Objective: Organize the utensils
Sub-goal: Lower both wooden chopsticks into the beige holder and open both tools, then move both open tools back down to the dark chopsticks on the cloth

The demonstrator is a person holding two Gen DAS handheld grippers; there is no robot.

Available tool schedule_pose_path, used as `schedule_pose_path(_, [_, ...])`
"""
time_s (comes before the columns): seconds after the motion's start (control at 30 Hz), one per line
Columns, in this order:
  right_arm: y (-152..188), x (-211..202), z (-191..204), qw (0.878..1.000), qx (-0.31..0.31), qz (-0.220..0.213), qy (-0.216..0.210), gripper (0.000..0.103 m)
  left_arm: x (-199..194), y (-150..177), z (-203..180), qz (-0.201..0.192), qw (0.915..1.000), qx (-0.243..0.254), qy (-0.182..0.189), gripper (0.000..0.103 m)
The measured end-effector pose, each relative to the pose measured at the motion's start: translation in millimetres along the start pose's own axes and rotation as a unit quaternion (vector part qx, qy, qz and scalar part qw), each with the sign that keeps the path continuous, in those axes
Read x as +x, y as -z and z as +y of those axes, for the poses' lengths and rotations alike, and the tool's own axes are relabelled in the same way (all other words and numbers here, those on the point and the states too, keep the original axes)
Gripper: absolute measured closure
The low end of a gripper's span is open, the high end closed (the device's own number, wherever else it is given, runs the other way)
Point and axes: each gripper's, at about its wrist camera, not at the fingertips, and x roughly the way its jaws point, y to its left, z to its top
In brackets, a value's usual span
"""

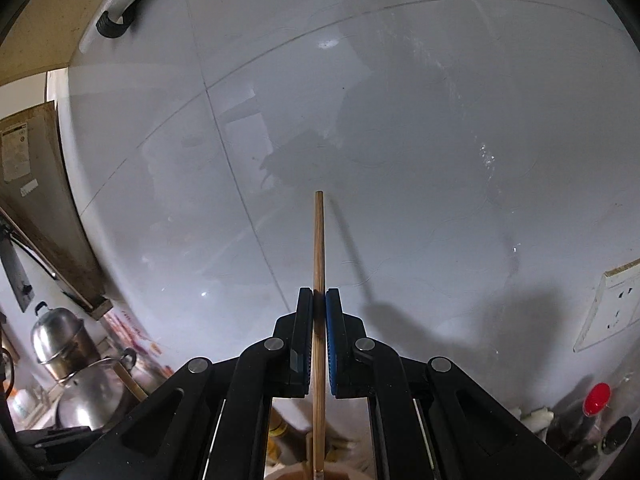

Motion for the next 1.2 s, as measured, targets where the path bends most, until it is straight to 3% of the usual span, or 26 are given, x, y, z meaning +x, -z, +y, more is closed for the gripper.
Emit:
schedule_pose_path(0.17, [8,11,6,1.000,-0.017,0.015,-0.006,0.096,-3,-2,4,0.001,0.9998,-0.008,-0.020,0.092])
schedule_pose_path(0.23, [8,13,6,0.999,-0.018,0.030,-0.009,0.096,-8,-4,6,-0.003,0.9992,-0.013,-0.037,0.075])
schedule_pose_path(0.3, [7,11,6,0.999,-0.017,0.044,-0.007,0.084,-14,-5,9,-0.008,0.9984,-0.018,-0.053,0.023])
schedule_pose_path(0.33, [7,8,5,0.999,-0.013,0.046,-0.007,0.070,-20,-5,12,-0.018,0.9979,-0.023,-0.058,0.020])
schedule_pose_path(0.37, [6,3,3,0.999,-0.009,0.045,-0.008,0.063,-25,-4,14,-0.026,0.9973,-0.026,-0.064,0.020])
schedule_pose_path(0.43, [3,-7,1,0.999,-0.008,0.045,-0.006,0.062,-32,-3,18,-0.031,0.9966,-0.029,-0.071,0.018])
schedule_pose_path(0.5, [1,-17,-2,0.999,-0.003,0.052,-0.006,0.055,-40,1,21,-0.033,0.9957,-0.031,-0.080,0.002])
schedule_pose_path(0.63, [-2,-45,-11,0.997,0.005,0.074,0.007,0.045,-58,19,20,-0.044,0.9922,-0.017,-0.115,0.000])
schedule_pose_path(0.87, [14,-114,-41,0.995,0.013,0.097,0.035,0.017,-72,67,15,-0.024,0.9943,-0.024,-0.101,0.000])
schedule_pose_path(1.03, [53,-146,-70,0.988,0.018,0.138,0.059,0.011,-61,109,-3,0.013,0.9949,-0.003,-0.100,0.000])
schedule_pose_path(1.2, [107,-160,-105,0.974,0.026,0.207,0.092,0.011,-39,157,-22,0.068,0.9910,0.026,-0.112,0.000])
